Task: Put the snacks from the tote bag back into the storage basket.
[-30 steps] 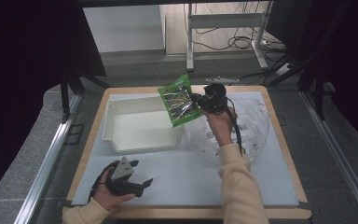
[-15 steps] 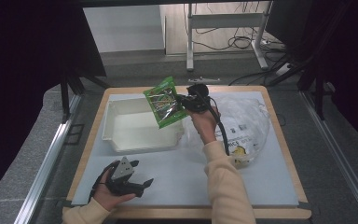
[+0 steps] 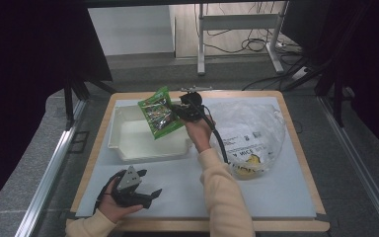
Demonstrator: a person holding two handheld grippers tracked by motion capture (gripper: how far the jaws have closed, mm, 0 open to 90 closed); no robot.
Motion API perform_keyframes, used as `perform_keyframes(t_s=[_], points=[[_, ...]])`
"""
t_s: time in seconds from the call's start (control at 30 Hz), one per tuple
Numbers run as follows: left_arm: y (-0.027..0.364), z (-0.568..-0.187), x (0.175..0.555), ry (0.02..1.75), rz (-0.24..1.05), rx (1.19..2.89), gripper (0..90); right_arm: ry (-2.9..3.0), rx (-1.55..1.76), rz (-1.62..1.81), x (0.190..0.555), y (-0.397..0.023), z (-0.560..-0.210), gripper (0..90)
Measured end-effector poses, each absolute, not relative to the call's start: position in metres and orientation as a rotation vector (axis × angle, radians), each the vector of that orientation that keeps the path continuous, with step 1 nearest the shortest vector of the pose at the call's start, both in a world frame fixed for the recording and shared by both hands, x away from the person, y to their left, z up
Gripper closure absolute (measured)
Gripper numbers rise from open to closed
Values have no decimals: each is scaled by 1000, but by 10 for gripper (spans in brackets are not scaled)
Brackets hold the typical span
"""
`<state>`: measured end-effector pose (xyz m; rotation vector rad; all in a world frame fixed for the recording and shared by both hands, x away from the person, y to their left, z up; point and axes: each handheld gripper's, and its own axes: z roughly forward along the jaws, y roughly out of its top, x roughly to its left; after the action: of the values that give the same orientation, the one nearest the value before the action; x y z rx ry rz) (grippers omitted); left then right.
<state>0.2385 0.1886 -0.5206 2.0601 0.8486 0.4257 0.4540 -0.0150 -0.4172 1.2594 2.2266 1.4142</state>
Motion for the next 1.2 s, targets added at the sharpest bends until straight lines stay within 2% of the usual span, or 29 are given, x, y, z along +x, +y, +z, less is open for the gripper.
perform_keyframes(t_s=[0.4, 1.2], points=[[188, -521, 239, 849, 426, 2061, 144, 2219, 1290, 1402, 457, 1, -434, 900], [191, -520, 239, 843, 432, 2058, 144, 2253, 1384, 1349, 458, 61, -491, 898]])
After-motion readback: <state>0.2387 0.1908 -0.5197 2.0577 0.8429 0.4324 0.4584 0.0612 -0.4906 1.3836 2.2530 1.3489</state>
